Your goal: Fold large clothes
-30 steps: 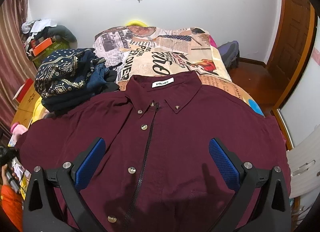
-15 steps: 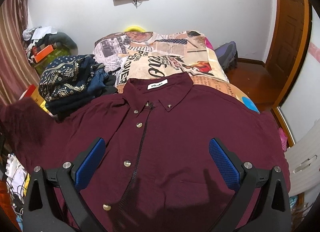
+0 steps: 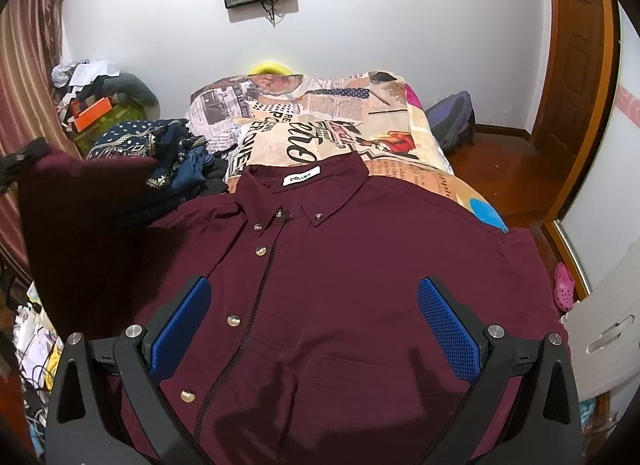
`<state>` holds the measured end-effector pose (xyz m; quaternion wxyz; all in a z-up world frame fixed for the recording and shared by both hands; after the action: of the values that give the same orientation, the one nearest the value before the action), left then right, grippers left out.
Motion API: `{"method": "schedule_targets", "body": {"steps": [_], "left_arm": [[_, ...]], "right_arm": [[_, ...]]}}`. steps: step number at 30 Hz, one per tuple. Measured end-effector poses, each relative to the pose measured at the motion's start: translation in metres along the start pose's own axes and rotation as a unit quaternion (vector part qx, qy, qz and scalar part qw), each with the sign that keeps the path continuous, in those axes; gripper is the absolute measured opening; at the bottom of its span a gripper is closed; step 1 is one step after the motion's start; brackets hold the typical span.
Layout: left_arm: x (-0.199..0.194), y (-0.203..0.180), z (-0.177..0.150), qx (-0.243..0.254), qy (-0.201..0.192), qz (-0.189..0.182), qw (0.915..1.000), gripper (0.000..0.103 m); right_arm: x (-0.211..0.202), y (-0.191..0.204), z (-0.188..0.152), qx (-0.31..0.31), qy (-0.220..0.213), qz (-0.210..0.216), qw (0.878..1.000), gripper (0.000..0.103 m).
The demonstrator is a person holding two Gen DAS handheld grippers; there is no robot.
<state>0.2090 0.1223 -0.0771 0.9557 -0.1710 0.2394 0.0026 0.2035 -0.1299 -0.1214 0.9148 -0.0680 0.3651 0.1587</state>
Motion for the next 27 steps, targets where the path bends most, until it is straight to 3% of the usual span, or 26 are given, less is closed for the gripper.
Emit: {"method": "schedule_targets", "body": {"steps": [4,10,17,19,21,22,23,27], "left_arm": [[0.034,-0.039,-0.036,0.009,0.073,-0.036,0.9966,0.003],[0.076,-0.088,-0.111,0.054,0.196,-0.057,0.9775,0.003],[0.088,-0.111,-0.172,0.102,0.265,-0.050,0.9576,0.003],[0.089,-0.111,-0.181,0.115,0.278,-0.044,0.9527,0.008],[0.087,-0.110,-0.184,0.120,0.287,-0.042,0.9494,0.030],[0.083,-0.109,-0.184,0.118,0.288,-0.042,0.9494,0.035],[0.081,-0.108,-0.183,0.117,0.285,-0.042,0.9504,0.043],[0.062,-0.105,-0.165,0.136,0.248,-0.029,0.9586,0.054]], "right_arm": [[-0.003,-0.009,-0.005,0.000,-0.002,-0.004,1.000,0.103],[-0.002,-0.026,-0.016,0.007,0.007,-0.014,1.000,0.103],[-0.002,-0.040,-0.026,0.018,0.015,-0.024,0.999,0.103],[-0.004,-0.044,-0.028,0.020,0.016,-0.027,0.999,0.103],[-0.005,-0.046,-0.029,0.021,0.017,-0.029,0.999,0.103],[-0.006,-0.046,-0.029,0.020,0.017,-0.030,0.999,0.103],[-0.006,-0.046,-0.028,0.019,0.016,-0.031,0.999,0.103],[-0.012,-0.044,-0.024,0.011,0.008,-0.034,0.999,0.103]]}}
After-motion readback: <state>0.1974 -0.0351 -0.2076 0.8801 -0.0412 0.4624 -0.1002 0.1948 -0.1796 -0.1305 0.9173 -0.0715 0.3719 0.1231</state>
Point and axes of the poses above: each gripper's, at about its wrist camera, not at the fingertips, and x roughly the way its jaws point, y to its left, z to its top, the point moved 5 cm from there along x, roughly the way its jaws point, and after that the axes turned 7 degrees about -x, right-handed, at the moved point
